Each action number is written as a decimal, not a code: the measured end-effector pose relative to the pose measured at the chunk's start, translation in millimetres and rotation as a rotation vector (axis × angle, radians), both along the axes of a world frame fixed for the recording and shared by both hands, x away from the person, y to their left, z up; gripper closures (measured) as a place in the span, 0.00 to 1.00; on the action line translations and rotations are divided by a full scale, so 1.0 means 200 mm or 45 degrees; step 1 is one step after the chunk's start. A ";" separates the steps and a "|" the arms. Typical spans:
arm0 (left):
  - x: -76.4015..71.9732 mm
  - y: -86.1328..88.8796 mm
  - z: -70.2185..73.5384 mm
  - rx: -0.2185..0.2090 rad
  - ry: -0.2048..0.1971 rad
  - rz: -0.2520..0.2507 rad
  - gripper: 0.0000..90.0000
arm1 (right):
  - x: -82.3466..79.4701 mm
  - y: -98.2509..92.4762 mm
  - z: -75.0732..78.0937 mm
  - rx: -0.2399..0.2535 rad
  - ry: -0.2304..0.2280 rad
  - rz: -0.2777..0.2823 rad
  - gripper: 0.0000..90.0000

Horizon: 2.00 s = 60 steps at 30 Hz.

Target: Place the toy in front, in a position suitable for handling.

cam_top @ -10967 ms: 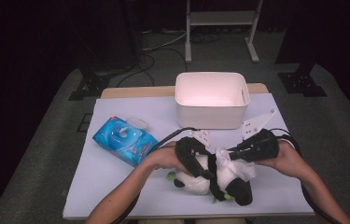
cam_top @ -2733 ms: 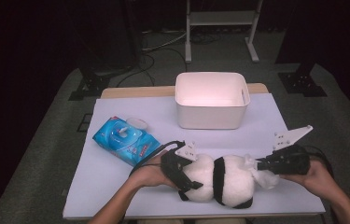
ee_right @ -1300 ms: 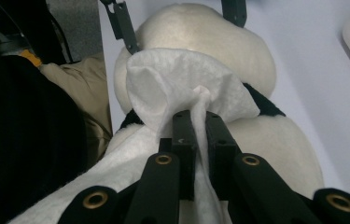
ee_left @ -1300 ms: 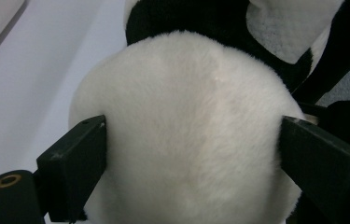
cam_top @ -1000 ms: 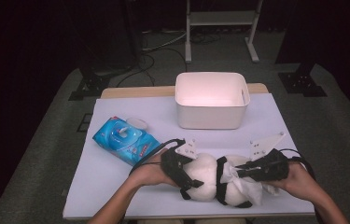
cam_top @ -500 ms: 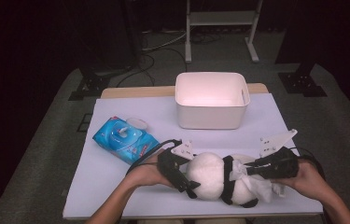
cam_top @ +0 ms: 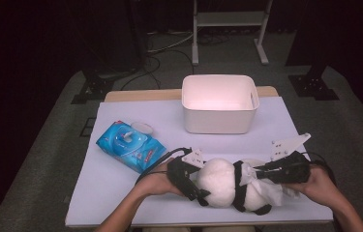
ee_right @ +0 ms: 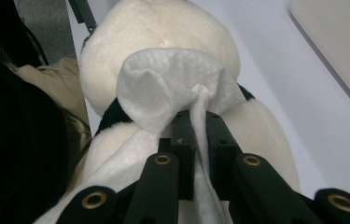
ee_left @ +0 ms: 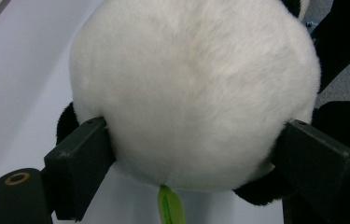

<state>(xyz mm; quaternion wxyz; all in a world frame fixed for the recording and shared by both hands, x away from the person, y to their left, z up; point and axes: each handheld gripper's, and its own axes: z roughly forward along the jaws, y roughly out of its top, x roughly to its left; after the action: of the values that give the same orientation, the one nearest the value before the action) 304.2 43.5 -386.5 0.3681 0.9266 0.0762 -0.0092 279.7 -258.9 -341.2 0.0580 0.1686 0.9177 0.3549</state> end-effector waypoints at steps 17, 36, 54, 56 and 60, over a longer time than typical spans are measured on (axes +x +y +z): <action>0.01 -0.03 0.01 -0.013 0.001 0.003 0.15 | 0.00 0.26 0.01 -0.043 -0.020 0.149 0.93; 0.02 -0.01 -0.02 -0.040 0.018 0.015 0.15 | 0.02 0.50 0.00 -0.071 -0.007 0.288 0.93; 0.02 -0.02 -0.01 -0.030 0.018 0.013 0.15 | -0.01 0.26 0.00 -0.084 0.010 0.160 0.92; 0.02 -0.02 -0.01 -0.029 0.015 0.012 0.15 | -0.01 0.28 0.01 -0.084 0.003 0.172 0.92; 0.03 -0.02 -0.01 -0.036 0.016 0.015 0.15 | 0.01 0.35 0.02 -0.075 -0.001 0.207 0.92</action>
<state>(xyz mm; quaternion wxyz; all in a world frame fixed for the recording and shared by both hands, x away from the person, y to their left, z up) 309.3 39.9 -388.0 0.3807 0.9208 0.0838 -0.0140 282.2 -189.1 -336.6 0.0343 0.0918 0.9384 0.3314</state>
